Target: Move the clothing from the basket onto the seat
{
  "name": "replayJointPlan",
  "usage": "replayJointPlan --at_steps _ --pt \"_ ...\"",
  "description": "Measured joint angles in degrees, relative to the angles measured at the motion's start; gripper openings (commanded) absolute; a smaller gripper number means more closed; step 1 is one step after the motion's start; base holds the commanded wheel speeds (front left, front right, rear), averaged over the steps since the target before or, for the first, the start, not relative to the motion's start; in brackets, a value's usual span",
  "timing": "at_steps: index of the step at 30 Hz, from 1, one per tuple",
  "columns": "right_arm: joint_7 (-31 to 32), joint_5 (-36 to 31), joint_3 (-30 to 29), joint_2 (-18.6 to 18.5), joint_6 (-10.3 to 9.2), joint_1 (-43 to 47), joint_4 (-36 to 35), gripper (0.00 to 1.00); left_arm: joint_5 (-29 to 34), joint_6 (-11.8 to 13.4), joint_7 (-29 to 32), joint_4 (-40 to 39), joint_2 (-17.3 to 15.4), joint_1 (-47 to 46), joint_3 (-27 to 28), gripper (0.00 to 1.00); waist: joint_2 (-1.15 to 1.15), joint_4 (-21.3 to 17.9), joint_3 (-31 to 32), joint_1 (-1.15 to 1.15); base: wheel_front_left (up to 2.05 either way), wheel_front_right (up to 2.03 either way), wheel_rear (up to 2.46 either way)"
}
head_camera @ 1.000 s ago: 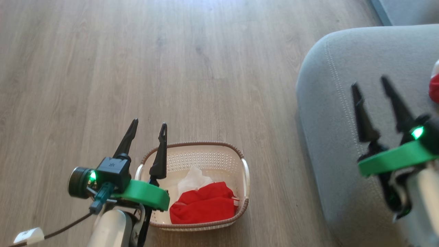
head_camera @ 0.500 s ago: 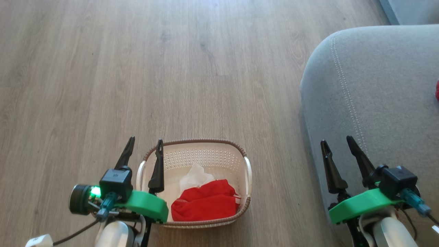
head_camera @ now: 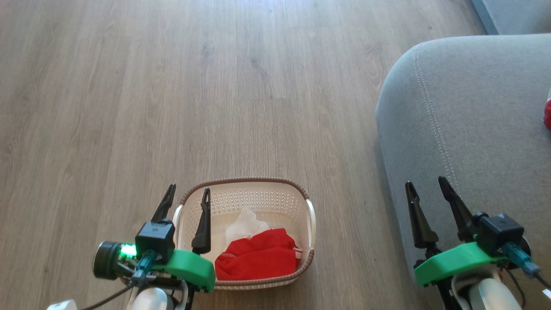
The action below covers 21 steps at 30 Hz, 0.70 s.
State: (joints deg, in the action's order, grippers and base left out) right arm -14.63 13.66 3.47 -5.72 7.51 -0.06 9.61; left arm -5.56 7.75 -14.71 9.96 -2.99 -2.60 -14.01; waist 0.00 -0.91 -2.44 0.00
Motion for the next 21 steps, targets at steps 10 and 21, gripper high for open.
replayJointPlan --at_steps 10,21 --pt "0.0 -0.08 -0.67 0.01 0.0 0.0 -0.02 1.0 0.0 -0.08 0.0 0.11 0.0 0.0 -0.66 1.0 0.0 0.34 0.44 0.0 0.0 0.0 0.0" --pt "0.0 -0.51 -1.33 0.01 0.0 0.0 -0.02 1.0 -0.58 -0.53 0.0 0.19 0.0 0.01 -0.92 1.0 0.0 0.65 0.81 0.0 0.0 0.0 0.0"
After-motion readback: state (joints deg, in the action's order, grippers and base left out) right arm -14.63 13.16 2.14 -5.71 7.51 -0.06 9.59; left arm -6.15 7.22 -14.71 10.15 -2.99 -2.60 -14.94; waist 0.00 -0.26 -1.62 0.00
